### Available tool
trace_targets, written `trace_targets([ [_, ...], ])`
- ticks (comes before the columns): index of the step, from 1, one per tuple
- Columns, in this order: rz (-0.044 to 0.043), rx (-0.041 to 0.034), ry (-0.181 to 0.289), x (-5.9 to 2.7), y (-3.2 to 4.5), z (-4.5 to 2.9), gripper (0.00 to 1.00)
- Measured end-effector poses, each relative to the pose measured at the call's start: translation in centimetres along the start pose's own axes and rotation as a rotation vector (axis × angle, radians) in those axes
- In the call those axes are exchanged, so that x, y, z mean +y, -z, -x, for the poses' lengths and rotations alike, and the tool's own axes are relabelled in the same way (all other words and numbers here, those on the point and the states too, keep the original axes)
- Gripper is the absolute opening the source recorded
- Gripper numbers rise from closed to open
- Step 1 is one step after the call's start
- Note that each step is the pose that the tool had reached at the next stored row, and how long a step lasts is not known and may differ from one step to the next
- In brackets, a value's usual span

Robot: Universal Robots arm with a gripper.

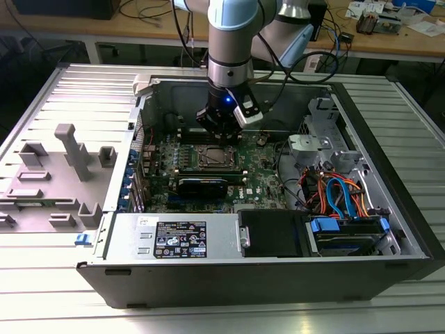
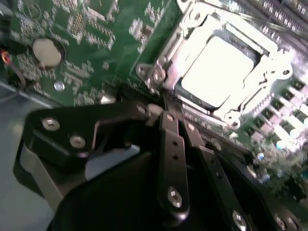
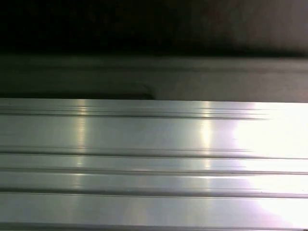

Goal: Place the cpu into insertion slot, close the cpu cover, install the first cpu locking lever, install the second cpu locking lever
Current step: 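Install the first cpu locking lever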

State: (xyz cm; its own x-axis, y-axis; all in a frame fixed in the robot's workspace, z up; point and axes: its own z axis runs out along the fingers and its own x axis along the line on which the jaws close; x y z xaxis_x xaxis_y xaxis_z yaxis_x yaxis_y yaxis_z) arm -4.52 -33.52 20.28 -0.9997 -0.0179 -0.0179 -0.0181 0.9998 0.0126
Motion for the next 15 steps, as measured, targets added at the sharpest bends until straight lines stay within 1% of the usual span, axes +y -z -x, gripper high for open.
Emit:
trace_targets([
  [3, 0.0047, 0.0001, 0.0, -0.01, 0.03, -0.01, 0.11],
  [4, 0.0107, 0.0, 0.0, -0.01, 0.05, 0.0, 0.11],
  [5, 0.0184, -0.0002, 0.0, 0.0, 0.05, 0.0, 0.11],
  [6, 0.022, -0.0003, 0.0, 0.01, 0.06, 0.0, 0.11],
  [7, 0.0228, -0.0006, 0.0, 0.01, 0.09, 0.0, 0.11],
  [10, 0.0219, -0.0003, 0.0, 0.0, 0.37, 0.01, 0.11],
  [11, 0.0204, -0.0003, 0.0, -0.01, 0.52, 0.01, 0.11],
  [14, 0.0113, -0.0001, 0.0, -0.01, 0.82, 0.02, 0.11],
  [15, 0.0095, 0.0, 0.0, -0.05, 0.9, 0.01, 0.11],
])
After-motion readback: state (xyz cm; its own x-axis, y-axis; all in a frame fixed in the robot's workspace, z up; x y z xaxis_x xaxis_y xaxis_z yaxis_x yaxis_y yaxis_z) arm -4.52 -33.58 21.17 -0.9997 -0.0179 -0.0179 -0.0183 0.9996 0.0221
